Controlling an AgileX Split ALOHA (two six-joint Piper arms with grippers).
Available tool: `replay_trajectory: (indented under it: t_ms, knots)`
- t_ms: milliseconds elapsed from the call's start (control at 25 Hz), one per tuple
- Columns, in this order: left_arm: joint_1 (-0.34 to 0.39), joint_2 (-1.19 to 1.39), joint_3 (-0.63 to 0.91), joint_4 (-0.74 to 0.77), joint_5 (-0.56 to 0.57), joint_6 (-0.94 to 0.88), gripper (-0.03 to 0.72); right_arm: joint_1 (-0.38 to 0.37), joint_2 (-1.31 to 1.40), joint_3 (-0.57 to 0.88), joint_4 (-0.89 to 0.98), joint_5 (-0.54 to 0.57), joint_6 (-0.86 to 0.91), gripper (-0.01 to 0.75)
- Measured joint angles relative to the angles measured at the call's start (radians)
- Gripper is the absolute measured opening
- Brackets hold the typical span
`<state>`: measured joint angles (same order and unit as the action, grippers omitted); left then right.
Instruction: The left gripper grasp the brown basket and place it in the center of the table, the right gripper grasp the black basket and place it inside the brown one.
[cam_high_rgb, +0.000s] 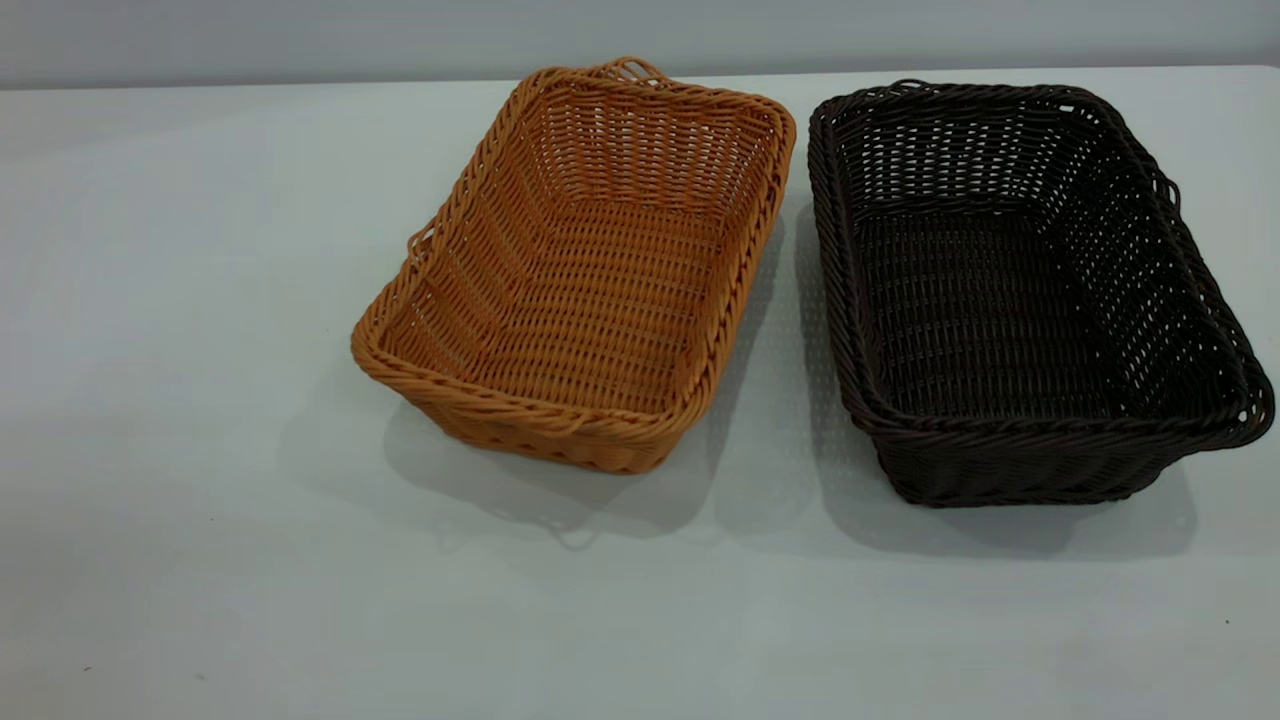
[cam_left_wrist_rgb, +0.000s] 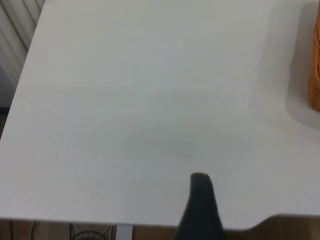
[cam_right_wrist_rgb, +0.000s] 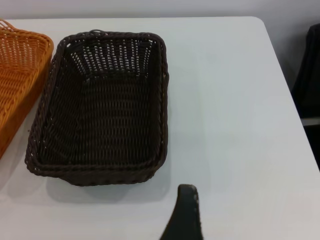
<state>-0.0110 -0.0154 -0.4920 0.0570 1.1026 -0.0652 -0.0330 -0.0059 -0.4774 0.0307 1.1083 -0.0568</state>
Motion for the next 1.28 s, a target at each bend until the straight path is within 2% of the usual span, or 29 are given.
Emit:
replay_trajectory:
  t_ms: [200,440,760,1000,1160,1280]
  knots:
    - [0.0,0.164,-0.064,0.0,-0.078,0.005,0.524,0.0,0.179,-0.043,0.008,-0.116,-0.025,0.584]
    - [0.0,0.534,-0.155,-0.001,-0.268,0.03,0.525,0.0,0.507,-0.045,0.14,-0.263,-0.099,0.585]
    - [0.0,0.985,-0.24,-0.081,-0.564,0.126,0.535,0.031,1.042,-0.047,0.707,-0.263,-0.372,0.586]
    - [0.0,1.211,-0.318,-0.205,-0.629,0.268,0.535,0.171,1.366,-0.051,1.005,-0.295,-0.293,0.586]
    - [0.0,1.281,-0.337,-0.272,-0.648,0.331,0.535,0.283,1.542,-0.054,1.183,-0.423,-0.225,0.586]
    - [0.0,1.314,-0.337,-0.309,-0.652,0.356,0.535,0.359,1.672,-0.054,1.442,-0.53,-0.217,0.586]
